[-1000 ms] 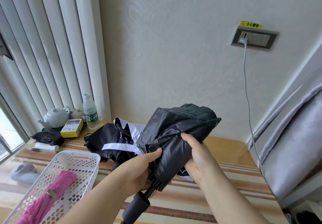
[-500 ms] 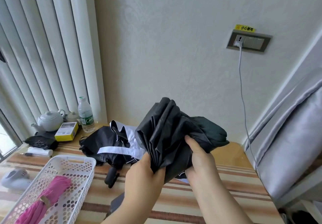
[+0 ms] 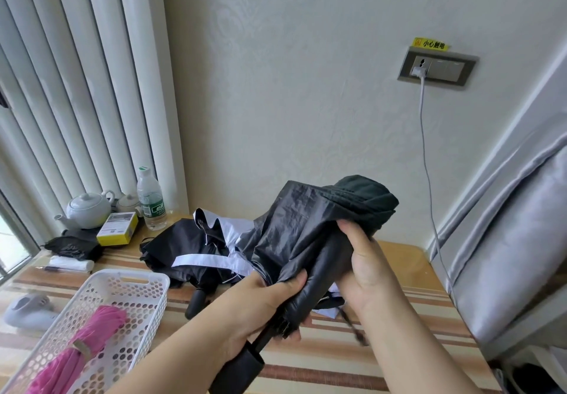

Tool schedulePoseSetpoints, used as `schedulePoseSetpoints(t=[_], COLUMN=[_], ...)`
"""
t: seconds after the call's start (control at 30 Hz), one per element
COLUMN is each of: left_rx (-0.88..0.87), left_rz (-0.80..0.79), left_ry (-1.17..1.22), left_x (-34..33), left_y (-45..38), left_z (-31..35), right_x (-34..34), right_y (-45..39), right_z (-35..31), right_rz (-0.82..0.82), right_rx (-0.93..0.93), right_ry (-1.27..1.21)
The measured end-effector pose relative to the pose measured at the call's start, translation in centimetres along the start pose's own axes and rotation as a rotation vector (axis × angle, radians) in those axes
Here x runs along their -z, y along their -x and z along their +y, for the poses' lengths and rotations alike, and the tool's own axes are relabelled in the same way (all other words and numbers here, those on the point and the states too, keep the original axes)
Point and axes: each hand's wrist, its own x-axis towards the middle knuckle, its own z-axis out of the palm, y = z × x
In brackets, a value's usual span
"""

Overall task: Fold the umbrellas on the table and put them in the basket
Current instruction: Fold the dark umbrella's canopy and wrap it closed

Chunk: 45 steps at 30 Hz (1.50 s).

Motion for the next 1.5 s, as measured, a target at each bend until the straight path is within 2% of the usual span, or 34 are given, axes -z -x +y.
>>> schedulePoseSetpoints(t=[0.1,0.17,0.27,0.33,0.5,0.57,0.7,0.77,0.87,0.93,1.0,1.1,1.17,1.27,1.37,1.43,1.5], left_rx=[-0.081,-0.137,-0.135,-0.151,-0.254,-0.294,-0.279,-0.27,-0.282,-0.355,-0.395,-0.481,-0.513,-0.507,-0.451,-0.412,-0.349], left_rz=[0.104,0.146,0.14,0.206,0.442,0.458,0.508,0.528,0.543,0.552,0.467,0.452,0.415,0.371,0.429,0.284,0.115], left_ry=[-0.202,-0.31,-0.286,-0.31,-0.668,-0.732,-1.041,-1.177,-1.333,-1.438,-1.511,-1.61,-1.627,-1.507,-1.4,-1.306,-1.055], left_x=[-0.3,-1.0,-2.1,-2.1,-0.9,-1.4,-2.6,-2.6,-2.3,-1.8,-1.2,-1.0,-1.1,-1.3,-1.1,-0.2,0.7], left_y=[0.4,0.8,1.2,0.8,-0.8,-1.0,-1.1,-0.8,-0.6,-0.5,-0.8,-1.2,-1.2,-1.1,-0.8,-0.7,-0.7], left_z=[0.8,1.0,0.4,0.1,-0.8,-1.1,-2.0,-2.2,-2.0,-1.9,-2.4,-3.4,-3.6,-3.6,-2.4,-1.9,-0.9], right_x=[-0.2,-0.2,-0.3,-0.2,0.3,-0.3,-1.2,-1.5,-1.9,-1.9,-2.0,-2.1,-1.9,-1.1,-0.3,0.2,0.7], right_y=[-0.3,-0.7,-1.1,-1.3,0.6,1.3,0.5,0.3,0.7,1.2,1.8,2.2,2.0,1.6,1.3,1.2,1.3], right_z=[-1.2,-1.7,-1.9,-1.8,0.1,1.4,1.9,1.4,1.0,0.7,0.1,0.1,0.5,1.1,1.2,0.8,0.3], right_rz=[0.097,0.204,0.335,0.296,0.096,0.052,0.245,0.289,0.239,0.163,0.096,0.042,0.066,0.125,0.146,0.098,0.014], right_rx=[0.05,-0.005,-0.081,-0.111,-0.227,-0.236,-0.21,-0.234,-0.283,-0.3,-0.319,-0.329,-0.341,-0.354,-0.353,-0.337,-0.299], right_ry=[0.042,0.083,0.14,0.182,0.206,0.172,0.138,0.124,0.071,0.021,-0.026,-0.046,-0.053,-0.047,-0.035,-0.031,-0.033])
